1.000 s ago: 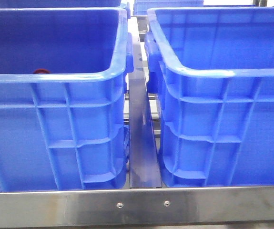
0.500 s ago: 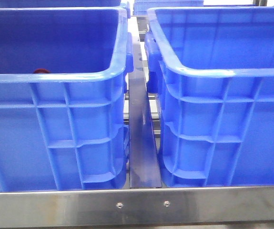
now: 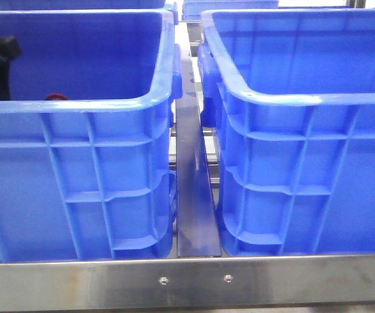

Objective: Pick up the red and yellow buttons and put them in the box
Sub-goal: 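Grasp the yellow-capped button with the left gripper and lift it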

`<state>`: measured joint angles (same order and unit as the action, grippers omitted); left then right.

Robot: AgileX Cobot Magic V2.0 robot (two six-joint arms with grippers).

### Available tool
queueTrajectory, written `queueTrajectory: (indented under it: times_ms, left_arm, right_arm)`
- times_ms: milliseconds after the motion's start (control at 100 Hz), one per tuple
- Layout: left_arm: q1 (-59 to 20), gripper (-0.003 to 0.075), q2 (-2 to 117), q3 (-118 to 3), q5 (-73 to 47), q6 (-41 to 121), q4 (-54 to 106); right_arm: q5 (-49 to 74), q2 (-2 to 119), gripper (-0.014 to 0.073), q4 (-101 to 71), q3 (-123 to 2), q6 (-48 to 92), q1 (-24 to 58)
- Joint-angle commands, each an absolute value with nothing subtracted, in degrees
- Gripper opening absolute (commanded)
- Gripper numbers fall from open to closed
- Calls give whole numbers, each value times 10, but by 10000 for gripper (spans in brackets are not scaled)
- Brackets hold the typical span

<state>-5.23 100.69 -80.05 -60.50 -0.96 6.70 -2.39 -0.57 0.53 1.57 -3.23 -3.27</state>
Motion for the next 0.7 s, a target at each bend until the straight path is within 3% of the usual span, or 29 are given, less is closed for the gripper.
queueTrajectory:
  times_ms: [0, 230, 500, 690]
  left_arm:
    - [-57, 473, 996, -826, -604, -15, 77]
    - [-57, 439, 1004, -828, -598, -15, 77]
    - [-57, 120, 1004, -828, -593, -15, 77]
    - [-57, 69, 971, -823, -570, -15, 77]
  right_arm:
    - [-65, -17, -69, 11, 19, -32, -33]
    - [-65, -17, -69, 11, 19, -32, -33]
    - [-65, -17, -69, 11, 19, -32, -33]
    - [-65, -17, -69, 11, 19, -32, -33]
